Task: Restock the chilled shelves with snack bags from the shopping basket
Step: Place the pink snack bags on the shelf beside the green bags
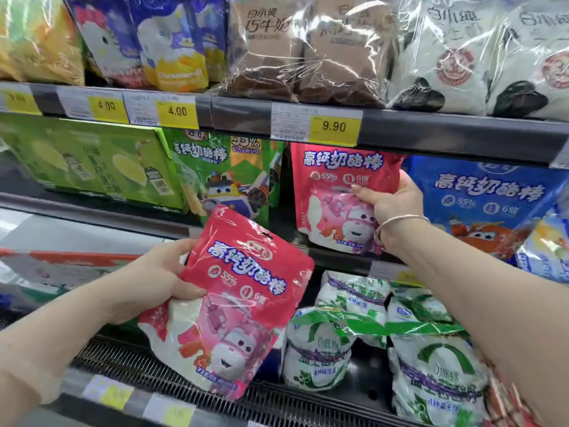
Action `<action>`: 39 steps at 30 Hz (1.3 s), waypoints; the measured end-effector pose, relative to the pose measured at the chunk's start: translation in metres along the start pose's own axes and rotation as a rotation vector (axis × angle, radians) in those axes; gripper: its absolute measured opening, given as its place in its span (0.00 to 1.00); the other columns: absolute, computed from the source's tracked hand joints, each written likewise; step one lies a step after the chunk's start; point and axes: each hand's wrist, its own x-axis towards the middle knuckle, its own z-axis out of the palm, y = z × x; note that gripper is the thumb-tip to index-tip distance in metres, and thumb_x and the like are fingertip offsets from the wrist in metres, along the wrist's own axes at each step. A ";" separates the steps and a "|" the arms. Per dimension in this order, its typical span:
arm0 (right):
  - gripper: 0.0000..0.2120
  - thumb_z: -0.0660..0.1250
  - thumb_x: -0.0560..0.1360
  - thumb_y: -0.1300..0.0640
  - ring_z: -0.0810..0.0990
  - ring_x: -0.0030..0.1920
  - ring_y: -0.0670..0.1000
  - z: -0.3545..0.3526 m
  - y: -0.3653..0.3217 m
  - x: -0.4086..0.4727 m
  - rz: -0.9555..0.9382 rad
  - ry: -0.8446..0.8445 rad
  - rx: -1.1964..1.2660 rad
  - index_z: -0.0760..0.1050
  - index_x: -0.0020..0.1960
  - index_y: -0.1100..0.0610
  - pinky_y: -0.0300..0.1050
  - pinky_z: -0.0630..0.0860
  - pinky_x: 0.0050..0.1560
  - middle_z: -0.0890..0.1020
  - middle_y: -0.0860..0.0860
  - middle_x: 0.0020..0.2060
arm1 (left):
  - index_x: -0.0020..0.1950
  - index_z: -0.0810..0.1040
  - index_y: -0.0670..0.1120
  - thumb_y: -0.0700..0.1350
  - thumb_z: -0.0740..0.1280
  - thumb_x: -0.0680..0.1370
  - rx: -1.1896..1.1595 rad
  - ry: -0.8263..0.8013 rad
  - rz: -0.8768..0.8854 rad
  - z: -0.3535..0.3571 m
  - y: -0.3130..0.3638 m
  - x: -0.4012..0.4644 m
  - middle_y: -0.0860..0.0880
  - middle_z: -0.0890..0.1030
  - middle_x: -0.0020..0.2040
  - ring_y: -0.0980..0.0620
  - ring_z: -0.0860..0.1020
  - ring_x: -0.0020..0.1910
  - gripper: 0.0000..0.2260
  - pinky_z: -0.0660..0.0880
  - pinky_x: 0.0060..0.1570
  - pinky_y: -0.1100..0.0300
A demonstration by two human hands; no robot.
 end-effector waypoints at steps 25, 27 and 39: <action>0.11 0.71 0.71 0.61 0.73 0.43 0.56 0.001 0.016 0.023 0.083 -0.050 -0.932 0.74 0.50 0.65 0.43 0.69 0.39 0.79 0.60 0.48 | 0.55 0.76 0.49 0.28 0.67 0.71 -0.086 -0.042 0.161 0.033 -0.006 0.038 0.43 0.86 0.45 0.50 0.83 0.36 0.19 0.73 0.24 0.63; 0.13 0.72 0.70 0.54 0.75 0.42 0.57 -0.005 0.015 0.016 0.088 -0.065 -0.930 0.71 0.40 0.62 0.44 0.70 0.36 0.77 0.58 0.39 | 0.52 0.77 0.48 0.27 0.66 0.70 -0.149 0.012 0.203 0.040 -0.007 0.039 0.46 0.86 0.40 0.52 0.82 0.32 0.18 0.72 0.22 0.64; 0.27 0.78 0.59 0.45 0.82 0.47 0.47 -0.048 0.000 -0.056 0.208 -0.465 -0.466 0.72 0.52 0.52 0.52 0.80 0.51 0.83 0.48 0.47 | 0.49 0.77 0.49 0.28 0.65 0.73 -0.348 0.027 0.333 0.096 0.050 0.073 0.50 0.86 0.36 0.53 0.84 0.35 0.16 0.80 0.33 0.60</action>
